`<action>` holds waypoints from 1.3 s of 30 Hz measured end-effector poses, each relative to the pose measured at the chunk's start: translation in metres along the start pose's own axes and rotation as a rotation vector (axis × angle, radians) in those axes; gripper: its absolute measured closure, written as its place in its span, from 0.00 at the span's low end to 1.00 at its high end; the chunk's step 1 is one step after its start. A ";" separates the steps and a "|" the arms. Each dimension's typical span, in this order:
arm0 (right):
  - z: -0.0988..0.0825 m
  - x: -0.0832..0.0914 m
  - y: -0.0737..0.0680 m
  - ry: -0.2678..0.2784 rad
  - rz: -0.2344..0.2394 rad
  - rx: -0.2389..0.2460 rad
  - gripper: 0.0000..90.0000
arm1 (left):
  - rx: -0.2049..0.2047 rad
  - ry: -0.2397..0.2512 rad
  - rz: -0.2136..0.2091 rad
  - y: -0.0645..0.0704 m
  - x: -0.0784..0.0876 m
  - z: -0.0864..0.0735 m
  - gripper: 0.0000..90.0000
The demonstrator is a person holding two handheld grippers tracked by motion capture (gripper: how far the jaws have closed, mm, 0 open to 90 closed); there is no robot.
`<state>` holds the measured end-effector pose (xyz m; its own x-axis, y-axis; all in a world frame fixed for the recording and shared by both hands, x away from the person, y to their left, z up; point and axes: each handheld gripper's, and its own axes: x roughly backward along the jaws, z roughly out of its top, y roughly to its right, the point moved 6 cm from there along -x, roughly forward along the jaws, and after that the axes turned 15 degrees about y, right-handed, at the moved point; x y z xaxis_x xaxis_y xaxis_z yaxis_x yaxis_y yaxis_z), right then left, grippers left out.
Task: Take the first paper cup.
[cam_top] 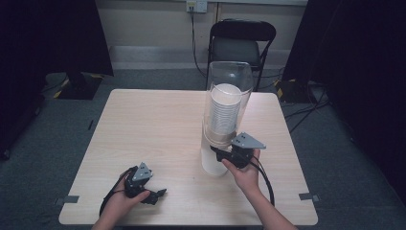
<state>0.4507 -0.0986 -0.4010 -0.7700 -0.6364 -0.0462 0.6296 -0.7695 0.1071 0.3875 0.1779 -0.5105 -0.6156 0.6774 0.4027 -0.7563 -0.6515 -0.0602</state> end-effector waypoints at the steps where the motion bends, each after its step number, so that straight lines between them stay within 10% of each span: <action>1: 0.000 0.000 0.000 -0.002 -0.002 0.001 0.39 | 0.000 0.001 0.000 0.000 0.000 0.000 0.07; 34: -0.007 0.001 0.001 -0.010 0.009 0.026 0.40 | 0.000 0.000 0.000 0.000 0.000 0.000 0.07; 36: -0.014 0.001 0.003 -0.055 0.006 0.044 0.41 | 0.000 0.000 0.000 0.000 0.000 0.000 0.07; 39: -0.078 0.010 0.002 -0.232 0.007 -0.006 0.41 | 0.012 0.001 0.000 0.001 0.000 0.000 0.07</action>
<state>0.4522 -0.1109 -0.4783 -0.7684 -0.6129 0.1840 0.6350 -0.7660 0.1003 0.3867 0.1771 -0.5111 -0.6162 0.6774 0.4019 -0.7532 -0.6560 -0.0490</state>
